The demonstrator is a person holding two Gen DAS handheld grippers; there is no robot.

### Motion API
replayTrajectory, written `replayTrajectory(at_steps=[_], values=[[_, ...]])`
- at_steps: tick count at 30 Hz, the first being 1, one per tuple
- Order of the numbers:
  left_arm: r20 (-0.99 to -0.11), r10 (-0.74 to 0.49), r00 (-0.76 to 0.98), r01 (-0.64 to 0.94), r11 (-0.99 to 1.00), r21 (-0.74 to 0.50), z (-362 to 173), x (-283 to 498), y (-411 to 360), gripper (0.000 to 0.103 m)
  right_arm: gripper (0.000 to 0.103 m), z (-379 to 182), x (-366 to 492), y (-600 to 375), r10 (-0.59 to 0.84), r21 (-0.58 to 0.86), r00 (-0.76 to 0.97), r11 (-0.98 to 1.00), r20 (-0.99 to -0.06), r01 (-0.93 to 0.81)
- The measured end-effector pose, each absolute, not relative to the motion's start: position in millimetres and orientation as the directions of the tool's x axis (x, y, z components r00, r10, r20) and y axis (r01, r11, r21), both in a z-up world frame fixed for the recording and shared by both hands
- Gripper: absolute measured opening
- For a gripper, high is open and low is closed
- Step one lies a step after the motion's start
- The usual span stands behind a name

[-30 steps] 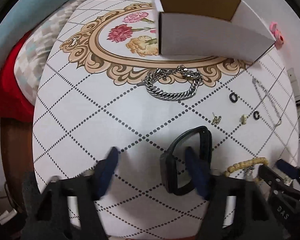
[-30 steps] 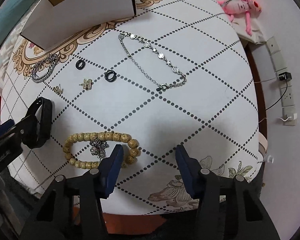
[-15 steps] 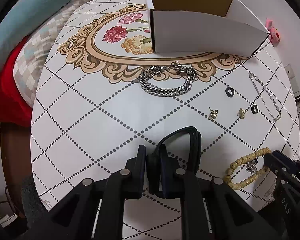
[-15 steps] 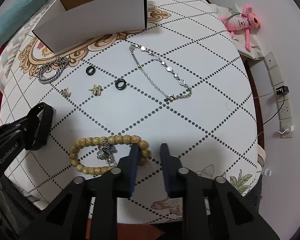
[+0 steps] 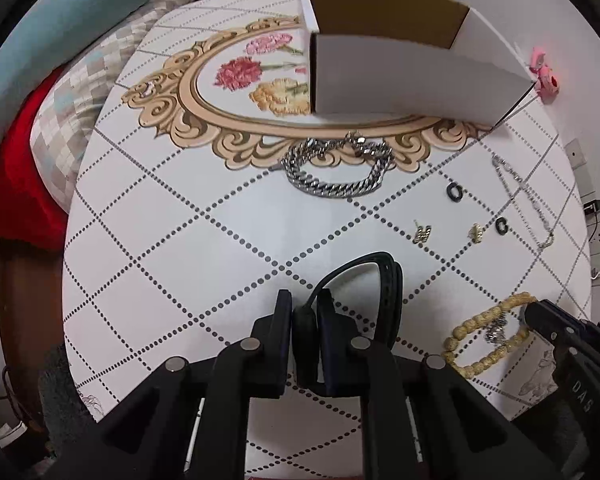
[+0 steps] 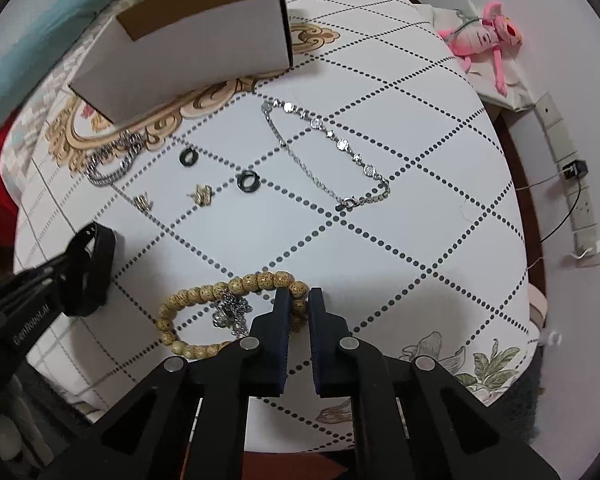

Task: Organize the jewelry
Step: 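Carry both held items into the white box and open both tools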

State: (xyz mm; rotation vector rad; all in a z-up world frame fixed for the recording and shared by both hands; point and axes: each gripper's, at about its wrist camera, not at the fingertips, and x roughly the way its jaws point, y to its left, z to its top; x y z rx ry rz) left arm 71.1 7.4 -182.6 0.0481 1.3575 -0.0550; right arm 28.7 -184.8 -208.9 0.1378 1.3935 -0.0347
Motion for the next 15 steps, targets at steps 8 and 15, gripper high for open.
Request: replayTrajectory(at_steps=[8, 15], values=[[-0.962, -0.073, 0.263, 0.055, 0.997, -0.060, -144.3, 72.0, 19.5, 0.010, 0.009, -172.8, 35.5, -189.9, 0.150, 0.174, 0.244, 0.981, -0.958, 0.080], [-0.932, -0.128, 0.339, 0.046, 0.992, -0.119, -102.3, 92.3, 14.9, 0.010, 0.009, -136.5, 58.4, -187.6, 0.221, 0.240, 0.300, 0.970, -0.928, 0.027]])
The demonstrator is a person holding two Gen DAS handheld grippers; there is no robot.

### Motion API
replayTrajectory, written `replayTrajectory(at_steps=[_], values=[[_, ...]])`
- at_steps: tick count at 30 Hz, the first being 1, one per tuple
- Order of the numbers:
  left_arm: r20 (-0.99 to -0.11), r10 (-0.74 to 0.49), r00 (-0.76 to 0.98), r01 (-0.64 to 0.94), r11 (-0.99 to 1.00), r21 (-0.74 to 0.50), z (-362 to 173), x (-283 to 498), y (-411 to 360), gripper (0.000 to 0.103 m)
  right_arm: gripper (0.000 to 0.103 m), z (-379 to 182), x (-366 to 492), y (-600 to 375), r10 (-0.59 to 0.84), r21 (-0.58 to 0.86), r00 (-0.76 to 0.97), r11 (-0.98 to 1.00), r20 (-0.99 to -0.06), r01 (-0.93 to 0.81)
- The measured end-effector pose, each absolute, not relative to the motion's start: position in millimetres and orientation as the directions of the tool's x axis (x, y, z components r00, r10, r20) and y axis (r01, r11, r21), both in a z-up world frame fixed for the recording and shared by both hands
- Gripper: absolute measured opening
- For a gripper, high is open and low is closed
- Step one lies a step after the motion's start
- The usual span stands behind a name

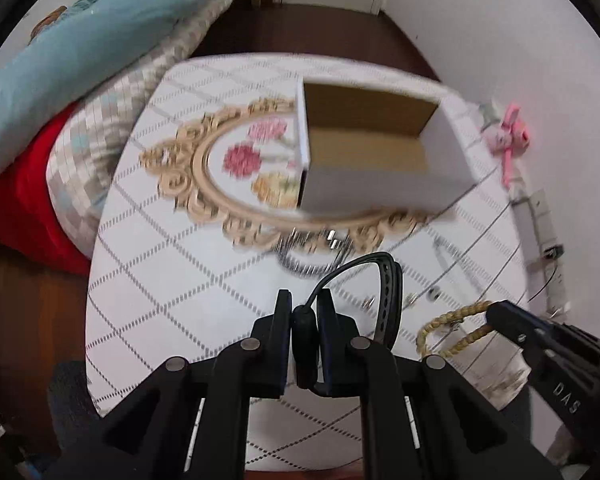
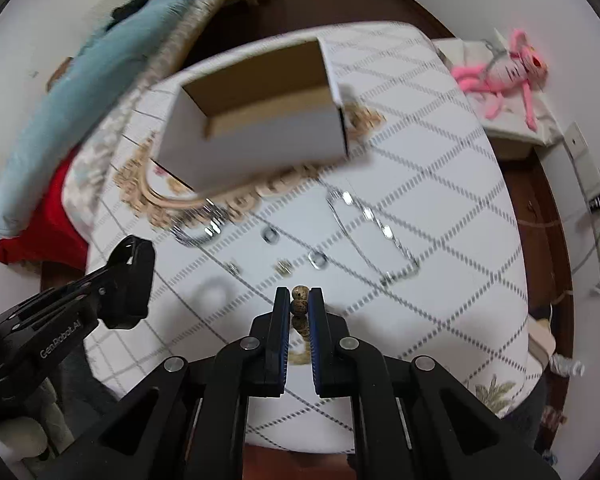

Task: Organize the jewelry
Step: 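Carry both held items into the white box and open both tools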

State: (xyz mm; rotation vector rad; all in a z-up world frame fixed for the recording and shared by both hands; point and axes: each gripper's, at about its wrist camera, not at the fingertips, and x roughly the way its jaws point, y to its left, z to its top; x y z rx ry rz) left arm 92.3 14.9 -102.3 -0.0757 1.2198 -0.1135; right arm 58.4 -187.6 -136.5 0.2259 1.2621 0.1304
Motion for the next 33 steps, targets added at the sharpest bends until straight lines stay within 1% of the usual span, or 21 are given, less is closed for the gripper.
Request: replayTrajectory(at_steps=[5, 8, 13, 18, 23, 26, 30, 31, 32, 33], values=[[-0.904, -0.162, 0.395, 0.061, 0.987, -0.150, -71.4, 122.6, 11.7, 0.010, 0.009, -90.7, 84.0, -181.6, 0.271, 0.277, 0.374, 0.960, -0.887, -0.036], [-0.895, -0.166, 0.413, 0.067, 0.986, -0.153, -62.3, 142.7, 10.0, 0.010, 0.009, -60.0, 103.9, -178.1, 0.304, 0.301, 0.421, 0.951, -0.855, -0.074], [-0.903, -0.174, 0.393, 0.063, 0.985, -0.163, -69.4, 177.4, 7.7, 0.010, 0.009, -32.9, 144.8, -168.4, 0.286, 0.258, 0.475, 0.958, -0.832, -0.123], [-0.917, -0.175, 0.359, 0.055, 0.984, -0.167, -86.5, 210.7, 7.0, 0.010, 0.009, -42.0, 188.6, -164.8, 0.286, 0.255, 0.453, 0.958, -0.845, -0.128], [-0.929, -0.189, 0.316, 0.064, 0.982, -0.178, -101.3, 240.1, 0.8, 0.011, 0.009, -70.7, 224.7, -164.7, 0.272, 0.249, 0.404, 0.962, -0.873, -0.110], [-0.940, -0.191, 0.282, 0.062, 0.982, -0.181, -107.7, 256.2, -4.6, 0.015, 0.009, -88.2, 242.4, -167.0, 0.278, 0.262, 0.374, 0.960, -0.885, -0.095], [-0.951, -0.181, 0.253, 0.049, 0.983, -0.174, -115.6, 273.7, -7.0, 0.017, 0.009, -101.5, 260.3, -167.1, 0.321, 0.307, 0.331, 0.947, -0.887, -0.096], [-0.951, -0.177, 0.253, 0.041, 0.984, -0.173, -116.0, 275.9, -6.4, 0.023, 0.010, -104.2, 263.3, -167.8, 0.325, 0.313, 0.321, 0.945, -0.889, -0.089], [-0.953, -0.169, 0.253, 0.032, 0.986, -0.166, -116.5, 278.0, -5.3, 0.041, 0.010, -107.5, 266.4, -167.7, 0.324, 0.314, 0.314, 0.946, -0.892, -0.086], [-0.953, -0.156, 0.261, 0.024, 0.988, -0.155, -116.0, 278.8, -3.9, 0.052, 0.010, -112.7, 270.1, -167.8, 0.332, 0.320, 0.293, 0.943, -0.896, -0.090]])
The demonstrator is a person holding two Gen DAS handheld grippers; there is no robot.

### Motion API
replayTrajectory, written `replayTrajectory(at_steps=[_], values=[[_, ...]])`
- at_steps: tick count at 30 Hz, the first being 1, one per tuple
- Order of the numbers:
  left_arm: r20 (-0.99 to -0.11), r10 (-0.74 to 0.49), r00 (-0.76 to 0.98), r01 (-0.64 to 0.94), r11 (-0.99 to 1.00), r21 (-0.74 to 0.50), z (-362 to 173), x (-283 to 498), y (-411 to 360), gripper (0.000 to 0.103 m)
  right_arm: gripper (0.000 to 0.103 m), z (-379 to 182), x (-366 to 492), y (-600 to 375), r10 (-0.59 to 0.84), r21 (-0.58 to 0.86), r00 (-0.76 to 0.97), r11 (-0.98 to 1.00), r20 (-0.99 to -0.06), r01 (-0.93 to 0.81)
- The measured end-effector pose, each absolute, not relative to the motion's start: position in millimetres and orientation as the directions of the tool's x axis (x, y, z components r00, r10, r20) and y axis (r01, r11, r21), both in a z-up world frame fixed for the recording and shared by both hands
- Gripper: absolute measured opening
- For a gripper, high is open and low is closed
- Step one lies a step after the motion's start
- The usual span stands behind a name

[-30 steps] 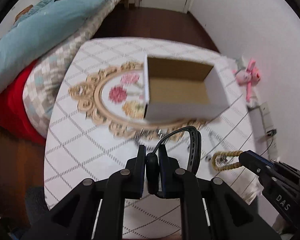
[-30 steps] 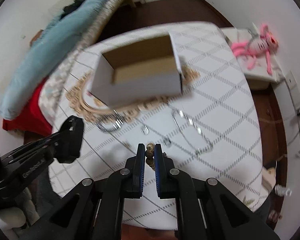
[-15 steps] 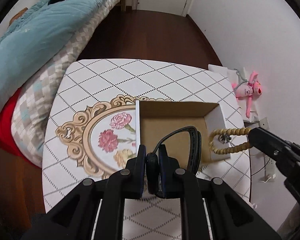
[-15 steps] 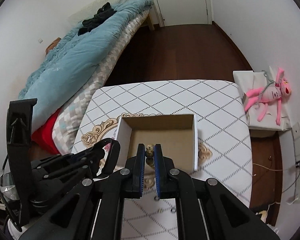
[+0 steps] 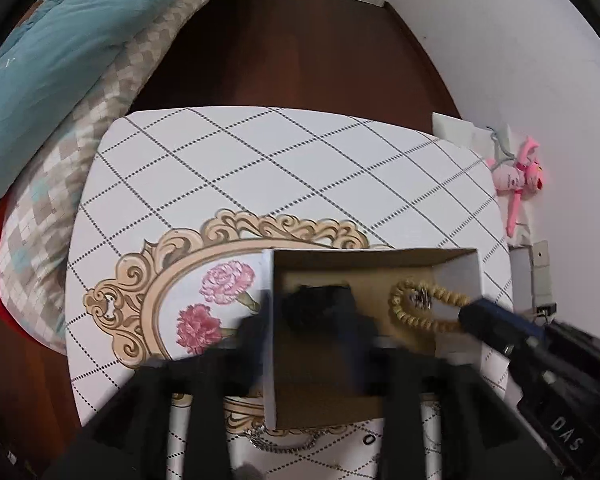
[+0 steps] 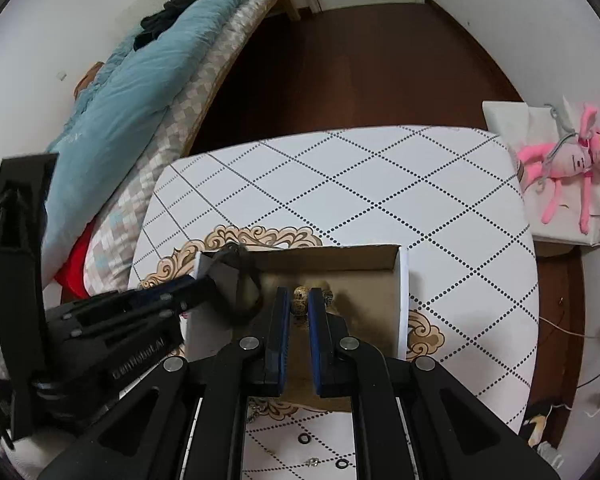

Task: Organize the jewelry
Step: 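Carry both held items into the white box and open both tools, then lift both open tools out of the box toward the remaining jewelry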

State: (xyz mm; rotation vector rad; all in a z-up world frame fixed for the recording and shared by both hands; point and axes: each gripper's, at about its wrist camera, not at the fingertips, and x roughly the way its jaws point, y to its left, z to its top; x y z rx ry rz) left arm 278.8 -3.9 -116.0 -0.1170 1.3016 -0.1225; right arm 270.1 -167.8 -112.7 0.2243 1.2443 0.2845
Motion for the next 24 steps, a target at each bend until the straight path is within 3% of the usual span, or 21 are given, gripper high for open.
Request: replayTrajectory(at_steps=[1, 3, 4, 5, 7, 10, 11, 13, 17, 24], values=[[-0.952, -0.144, 0.271, 0.014, 0.989, -0.146, -115.3, 279.1, -1.9, 0.073, 0.010, -119.6, 273.3, -168.8, 0.348, 0.337, 0.259, 0.938, -0.901, -0.088], [-0.946, -0.133, 0.296, 0.003, 0.990, -0.138, -112.7, 274.8, 1.8, 0.078, 0.011, -131.1, 276.4, -172.7, 0.336, 0.329, 0.213, 0.942, -0.917, -0.066], [-0.946, -0.120, 0.301, -0.002, 0.992, -0.127, -112.9, 273.1, 3.1, 0.078, 0.019, -134.6, 275.6, -175.8, 0.325, 0.318, 0.206, 0.946, -0.923, -0.067], [-0.946, -0.110, 0.304, -0.007, 0.993, -0.118, -113.8, 271.9, 5.0, 0.078, 0.036, -136.3, 273.8, -177.7, 0.314, 0.307, 0.208, 0.949, -0.926, -0.066], [-0.944, -0.088, 0.318, -0.015, 0.995, -0.098, -115.3, 266.5, 7.7, 0.083, 0.062, -138.2, 267.4, -183.1, 0.269, 0.262, 0.229, 0.963, -0.935, -0.060], [-0.934, -0.045, 0.354, -0.021, 0.998, -0.055, -117.5, 256.7, 8.6, 0.098, 0.075, -138.0, 257.7, -186.3, 0.192, 0.183, 0.268, 0.981, -0.944, -0.060], [-0.930, -0.029, 0.366, -0.023, 0.999, -0.041, -119.7, 250.8, 8.4, 0.103, 0.085, -138.0, 255.4, -187.0, 0.161, 0.150, 0.276, 0.987, -0.947, -0.059], [-0.925, -0.009, 0.379, -0.023, 1.000, -0.019, -123.7, 242.4, 7.5, 0.103, 0.095, -139.6, 246.8, -185.9, 0.074, 0.060, 0.301, 0.997, -0.951, -0.058], [-0.922, 0.010, 0.386, -0.015, 1.000, 0.005, -131.9, 230.4, 3.8, 0.103, 0.098, -149.0, 236.0, -182.6, -0.022, -0.042, 0.311, 0.997, -0.950, -0.059], [-0.919, 0.026, 0.393, -0.023, 1.000, 0.019, -135.0, 215.0, 4.3, 0.103, 0.099, -161.2, 222.2, -181.3, -0.055, -0.075, 0.310, 0.996, -0.949, -0.053]])
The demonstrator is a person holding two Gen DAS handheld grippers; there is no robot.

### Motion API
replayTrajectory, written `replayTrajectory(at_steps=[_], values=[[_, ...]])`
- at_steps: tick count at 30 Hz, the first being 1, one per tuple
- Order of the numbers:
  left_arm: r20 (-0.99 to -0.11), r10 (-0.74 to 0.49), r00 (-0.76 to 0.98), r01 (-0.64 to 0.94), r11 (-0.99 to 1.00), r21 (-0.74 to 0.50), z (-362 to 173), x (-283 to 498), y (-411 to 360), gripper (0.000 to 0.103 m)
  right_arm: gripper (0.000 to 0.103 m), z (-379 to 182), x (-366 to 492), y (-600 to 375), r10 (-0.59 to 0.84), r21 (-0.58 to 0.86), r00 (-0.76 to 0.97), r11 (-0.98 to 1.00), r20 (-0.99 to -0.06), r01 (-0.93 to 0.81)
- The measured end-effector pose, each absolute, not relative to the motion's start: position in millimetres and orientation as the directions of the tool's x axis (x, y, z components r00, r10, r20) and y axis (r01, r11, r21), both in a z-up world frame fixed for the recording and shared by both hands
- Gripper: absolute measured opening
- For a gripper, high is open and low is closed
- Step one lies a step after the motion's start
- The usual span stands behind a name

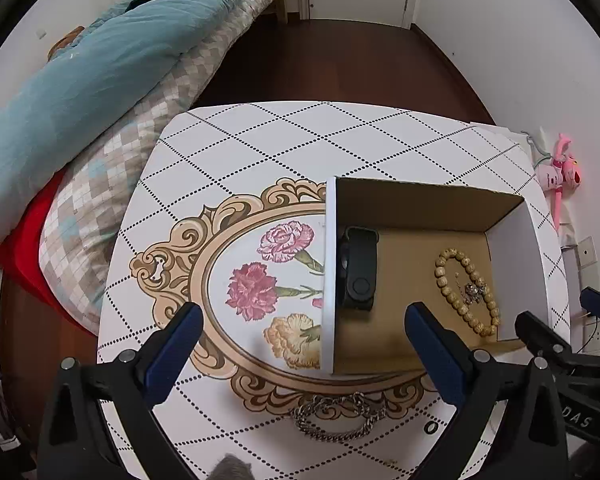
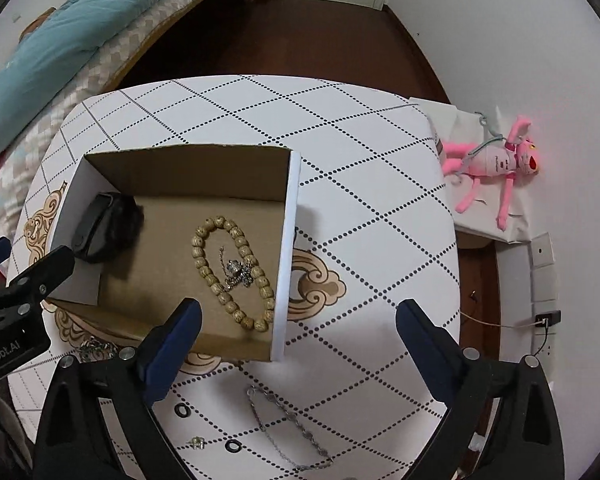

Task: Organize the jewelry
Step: 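Lift both open tools out of the box toward the remaining jewelry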

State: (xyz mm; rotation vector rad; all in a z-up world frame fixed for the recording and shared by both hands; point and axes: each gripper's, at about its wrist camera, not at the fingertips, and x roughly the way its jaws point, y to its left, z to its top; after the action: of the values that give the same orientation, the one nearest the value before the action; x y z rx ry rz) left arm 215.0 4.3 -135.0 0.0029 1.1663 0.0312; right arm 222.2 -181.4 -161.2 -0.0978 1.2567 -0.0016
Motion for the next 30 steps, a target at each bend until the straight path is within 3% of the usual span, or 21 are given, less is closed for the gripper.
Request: replayTrajectory(at_steps=[17, 30], values=[[-0.848, 0.018, 0.529, -0.041, 0.999, -0.004, -62.8, 160.2, 7.5, 0.103, 0.099, -82.0, 170.7, -191.4, -0.069, -0.066, 0.490, 0.998, -0.869, 0.022], [-0.824, -0.014, 0.567, -0.057, 0.997, -0.056, -26.2, 122.3, 19.1, 0.103, 0.099, -21.3, 119.2, -200.0, 0.006, 0.037, 0.584, 0.998, -0.812, 0.041]])
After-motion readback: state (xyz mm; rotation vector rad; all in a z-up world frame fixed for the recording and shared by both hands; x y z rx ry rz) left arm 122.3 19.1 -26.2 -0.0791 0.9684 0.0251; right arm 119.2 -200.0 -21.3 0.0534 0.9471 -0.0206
